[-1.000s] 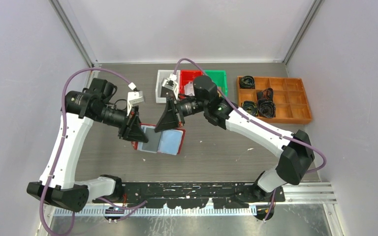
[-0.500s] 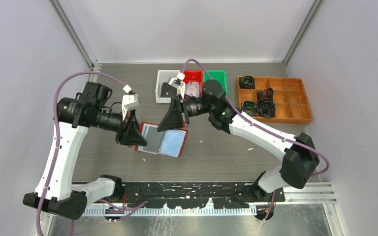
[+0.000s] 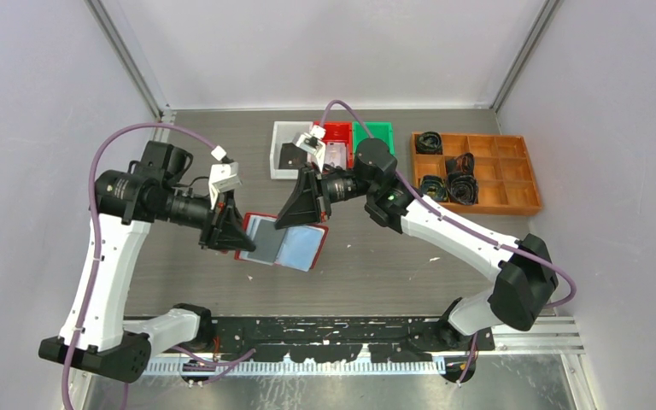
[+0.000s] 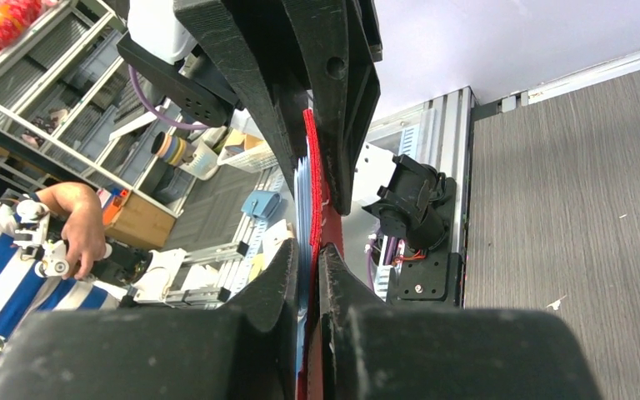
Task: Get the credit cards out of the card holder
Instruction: Remove the credit card from the card holder.
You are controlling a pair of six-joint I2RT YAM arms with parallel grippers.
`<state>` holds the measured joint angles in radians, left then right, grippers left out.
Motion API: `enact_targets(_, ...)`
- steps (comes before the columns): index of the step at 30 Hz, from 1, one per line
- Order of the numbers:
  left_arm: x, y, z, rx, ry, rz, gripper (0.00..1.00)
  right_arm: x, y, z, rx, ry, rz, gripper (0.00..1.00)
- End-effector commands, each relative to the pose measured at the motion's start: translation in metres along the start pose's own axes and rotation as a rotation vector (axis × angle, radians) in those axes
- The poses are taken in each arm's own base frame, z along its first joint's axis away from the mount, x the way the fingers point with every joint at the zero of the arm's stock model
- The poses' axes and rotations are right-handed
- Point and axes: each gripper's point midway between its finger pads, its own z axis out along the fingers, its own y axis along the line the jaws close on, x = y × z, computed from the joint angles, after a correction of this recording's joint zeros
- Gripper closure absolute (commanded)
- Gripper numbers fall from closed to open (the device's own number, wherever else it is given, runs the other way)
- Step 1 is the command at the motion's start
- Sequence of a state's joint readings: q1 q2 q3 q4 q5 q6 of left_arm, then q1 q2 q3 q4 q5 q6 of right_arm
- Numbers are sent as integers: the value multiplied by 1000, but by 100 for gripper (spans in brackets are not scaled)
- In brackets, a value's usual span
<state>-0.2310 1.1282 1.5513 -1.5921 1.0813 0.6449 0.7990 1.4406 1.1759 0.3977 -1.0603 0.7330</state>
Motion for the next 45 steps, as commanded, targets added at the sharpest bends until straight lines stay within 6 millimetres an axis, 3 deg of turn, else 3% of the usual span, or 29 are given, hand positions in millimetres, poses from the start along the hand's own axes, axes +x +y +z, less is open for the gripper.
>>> enact_targets(1, 13, -38, -10, 45, 29, -49, 76, -14, 8, -3, -16, -32, -46, 99)
enact_targets(15, 10, -36, -11, 37, 33, -47, 67, -9, 7, -9, -6, -19, -56, 99)
enact_targets(25, 5, -32, -9, 57, 27, -63, 92, -6, 12, -10, -15, -14, -67, 99)
enact_targets(30, 1, -31, -9, 64, 19, -61, 99, -4, 10, -9, -11, -16, -55, 99)
enact_targets(33, -3, -23, -7, 45, 9, -76, 100, -5, 16, -5, -36, -18, -47, 82)
enact_targets(34, -4, -16, -6, 12, 6, -92, 100, -5, 17, -4, -42, -20, -44, 72)
enact_targets(35, -5, -4, -5, -45, 2, -87, 100, -5, 17, -3, -43, -21, -37, 61)
enact_targets(38, -10, 34, -12, -281, -39, -33, 100, -4, 14, 0, -48, -22, -15, 44)
enact_targets(41, -12, 53, -20, -411, -51, 0, 100, -5, 11, 2, -46, -29, 1, 37)
enact_targets(45, -8, 63, -25, -469, -25, -16, 100, -6, 5, 3, -30, -36, 20, 31)
